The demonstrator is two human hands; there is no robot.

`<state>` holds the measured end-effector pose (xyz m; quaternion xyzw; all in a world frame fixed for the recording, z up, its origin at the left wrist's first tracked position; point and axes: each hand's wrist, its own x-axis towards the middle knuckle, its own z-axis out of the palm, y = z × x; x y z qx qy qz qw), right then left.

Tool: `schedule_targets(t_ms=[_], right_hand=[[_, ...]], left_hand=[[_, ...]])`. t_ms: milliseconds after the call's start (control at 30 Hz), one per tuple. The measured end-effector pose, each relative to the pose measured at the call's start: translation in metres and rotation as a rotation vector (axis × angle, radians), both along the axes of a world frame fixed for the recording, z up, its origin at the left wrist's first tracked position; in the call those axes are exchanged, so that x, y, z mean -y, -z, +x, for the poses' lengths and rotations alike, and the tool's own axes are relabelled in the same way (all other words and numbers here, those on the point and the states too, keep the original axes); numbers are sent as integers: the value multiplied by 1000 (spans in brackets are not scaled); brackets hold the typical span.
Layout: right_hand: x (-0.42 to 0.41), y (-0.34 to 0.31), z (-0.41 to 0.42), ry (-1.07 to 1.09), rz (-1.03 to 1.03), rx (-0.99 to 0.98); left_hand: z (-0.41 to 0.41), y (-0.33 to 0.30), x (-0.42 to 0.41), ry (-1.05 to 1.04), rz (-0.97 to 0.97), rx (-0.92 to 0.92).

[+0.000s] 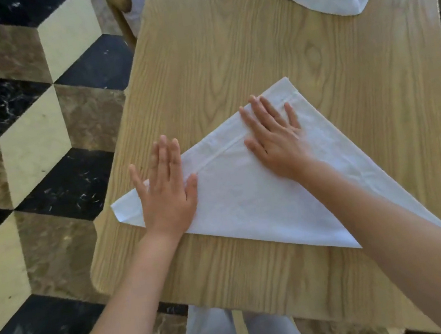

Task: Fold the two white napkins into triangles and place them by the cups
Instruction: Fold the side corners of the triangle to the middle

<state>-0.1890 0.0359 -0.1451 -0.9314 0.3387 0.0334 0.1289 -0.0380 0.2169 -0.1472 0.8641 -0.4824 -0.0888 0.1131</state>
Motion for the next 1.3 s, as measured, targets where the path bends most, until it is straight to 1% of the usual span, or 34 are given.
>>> schedule_targets(t_ms=[133, 200, 300, 367, 400, 467, 533, 567, 633, 700, 767, 833, 900, 1000, 1067, 1167, 1300], right_hand=[[3, 6, -1, 29, 21, 55], [3, 1, 5, 55, -15, 91], [10, -11, 16, -44, -115, 123], [20, -21, 21, -110, -96, 103], [25, -25, 23, -134, -97, 72], [33, -31, 26, -194, -161, 3], [37, -34, 28, -260, -220, -26], [39, -34, 28, -291, -240, -22], [42, -34, 26, -352, -285, 24], [45, -31, 18, -399, -401, 92], [46, -26, 8, -421, -527, 153], [46, -22, -1, -422, -578, 199], [48, -19, -11, -408, -543, 199], [50, -21, -22, -329, -336, 191], [48, -24, -29, -255, -247, 214], [42, -22, -35, -156, -201, 273], [44, -13, -26, 88, -158, 293]], left_hand=[[12, 2, -14, -47, 37, -27], [15, -3, -19, -41, 32, -42], [17, -12, -22, -17, -7, -17], [19, -19, -19, -34, -53, -25], [21, -23, -16, -49, -62, -57], [25, -31, -10, -89, -38, -159], [30, -36, -5, -108, -8, -215], [31, -38, -4, -98, -2, -210], [32, -41, -4, -30, 5, -131], [30, -42, -7, 77, 9, -41], [26, -44, -14, 167, 8, -15], [22, -46, -22, 224, -8, -19], [20, -47, -31, 263, 0, -36], [19, -46, -40, 275, 9, -81], [20, -44, -46, 293, -1, -96], [19, -40, -63, 304, -24, -102], [19, -30, -85, 269, -105, -116]])
